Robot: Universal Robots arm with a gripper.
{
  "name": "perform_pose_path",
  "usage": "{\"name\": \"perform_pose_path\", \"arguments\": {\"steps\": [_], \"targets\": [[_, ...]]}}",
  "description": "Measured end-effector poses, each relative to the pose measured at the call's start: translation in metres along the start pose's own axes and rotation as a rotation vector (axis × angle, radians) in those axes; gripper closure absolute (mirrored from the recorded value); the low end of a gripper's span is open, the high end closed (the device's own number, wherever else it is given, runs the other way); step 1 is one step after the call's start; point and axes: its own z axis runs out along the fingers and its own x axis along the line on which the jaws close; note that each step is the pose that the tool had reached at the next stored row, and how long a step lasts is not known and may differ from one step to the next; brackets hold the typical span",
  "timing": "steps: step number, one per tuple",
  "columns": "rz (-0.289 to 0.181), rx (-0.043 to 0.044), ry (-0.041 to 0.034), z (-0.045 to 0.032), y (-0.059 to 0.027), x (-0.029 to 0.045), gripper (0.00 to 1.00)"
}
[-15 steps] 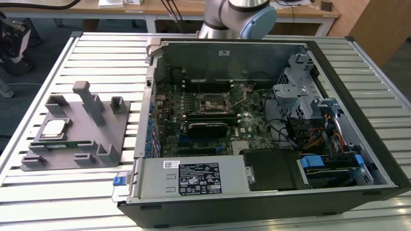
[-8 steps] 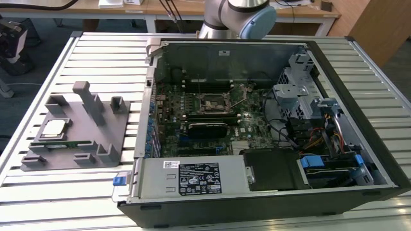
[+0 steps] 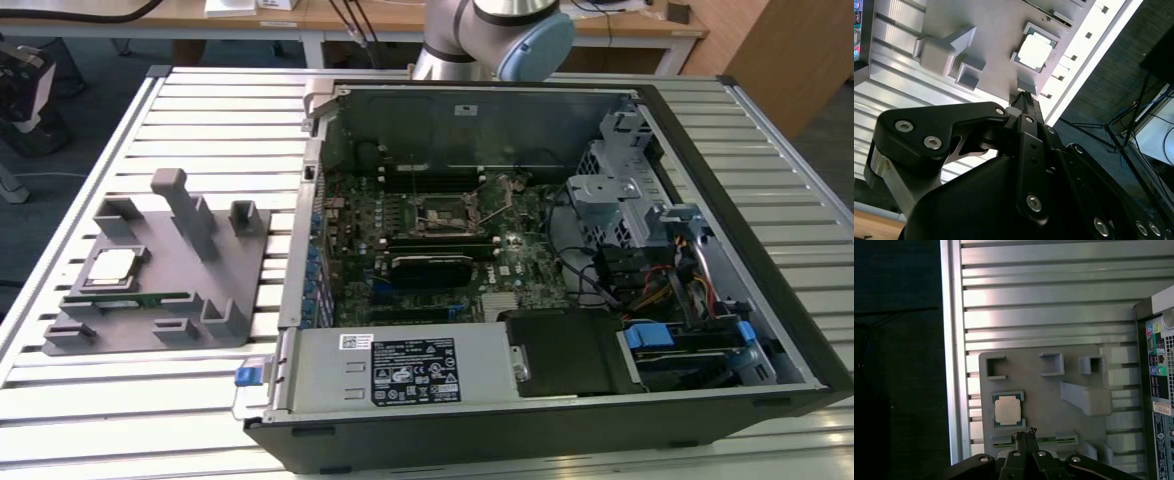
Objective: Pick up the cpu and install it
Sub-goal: 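Pick up the cpu and move it towards the insertion slot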
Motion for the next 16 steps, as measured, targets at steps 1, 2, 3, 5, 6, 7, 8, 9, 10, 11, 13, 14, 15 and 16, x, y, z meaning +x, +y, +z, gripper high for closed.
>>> {"name": "perform_pose_path", "arguments": {"steps": [1, 2, 3, 5, 6, 7, 8, 9, 10, 11, 13, 14, 15, 16], "targets": [[0.000, -0.0001, -0.0001, 0.0004, 0.0000, 0.0001, 0.89], [0.000, -0.0001, -0.0002, 0.0009, -0.0001, 0.0002, 0.89], [0.000, -0.0001, -0.0003, 0.0013, -0.0002, 0.0003, 0.89], [0.000, -0.0001, -0.0002, 0.0022, -0.0004, 0.0004, 0.89], [0.000, 0.0000, -0.0001, 0.0025, -0.0004, 0.0004, 0.89], [0.000, -0.0001, -0.0001, 0.0029, -0.0005, 0.0004, 0.89], [0.000, -0.0007, -0.0001, 0.0032, -0.0007, 0.0005, 0.89], [0.000, -0.0014, 0.0000, 0.0036, -0.0008, 0.0006, 0.89], [0.000, -0.0024, -0.0001, 0.0040, -0.0010, 0.0005, 0.89], [0.000, -0.0030, 0.0000, 0.0043, -0.0012, 0.0006, 0.89], [0.000, -0.0032, 0.0000, 0.0049, -0.0021, 0.0010, 0.89], [0.000, -0.0033, -0.0001, 0.0050, -0.0024, 0.0011, 0.89], [0.000, -0.0033, -0.0001, 0.0051, -0.0026, 0.0010, 0.84], [0.000, -0.0033, -0.0001, 0.0052, -0.0029, 0.0010, 0.84]]}}
